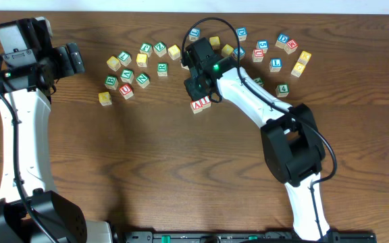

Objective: Spell out AI2

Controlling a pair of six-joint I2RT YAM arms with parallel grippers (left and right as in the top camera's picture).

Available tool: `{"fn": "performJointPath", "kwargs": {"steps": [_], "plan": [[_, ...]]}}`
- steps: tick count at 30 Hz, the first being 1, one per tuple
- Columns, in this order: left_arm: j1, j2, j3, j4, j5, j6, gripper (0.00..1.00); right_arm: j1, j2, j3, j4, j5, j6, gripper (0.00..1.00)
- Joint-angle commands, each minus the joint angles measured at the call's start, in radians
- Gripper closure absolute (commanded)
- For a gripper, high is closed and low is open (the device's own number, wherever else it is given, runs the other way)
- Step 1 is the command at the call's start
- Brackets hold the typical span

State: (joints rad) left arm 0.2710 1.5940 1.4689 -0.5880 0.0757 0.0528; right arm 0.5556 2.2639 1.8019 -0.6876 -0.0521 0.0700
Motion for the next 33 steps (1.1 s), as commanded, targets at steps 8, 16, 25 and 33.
{"fn": "performJointPath", "kwargs": {"steps": [8, 16, 25, 33], "plan": [[-0.002, -0.006, 0.023, -0.003, -0.002, 0.006, 0.01, 0.008, 0.033, 0.008, -0.049, 0.002, 0.013, 0.87], [-0.002, -0.006, 0.023, -0.003, -0.002, 0.006, 0.01, 0.008, 0.033, 0.008, -0.1, 0.027, 0.121, 0.89], [-0.002, -0.006, 0.023, -0.003, -0.002, 0.006, 0.01, 0.008, 0.033, 0.008, -0.137, 0.027, 0.229, 0.89], [-0.002, -0.006, 0.023, -0.003, -0.002, 0.006, 0.01, 0.006, 0.033, 0.044, -0.115, 0.015, 0.103, 0.84]]}}
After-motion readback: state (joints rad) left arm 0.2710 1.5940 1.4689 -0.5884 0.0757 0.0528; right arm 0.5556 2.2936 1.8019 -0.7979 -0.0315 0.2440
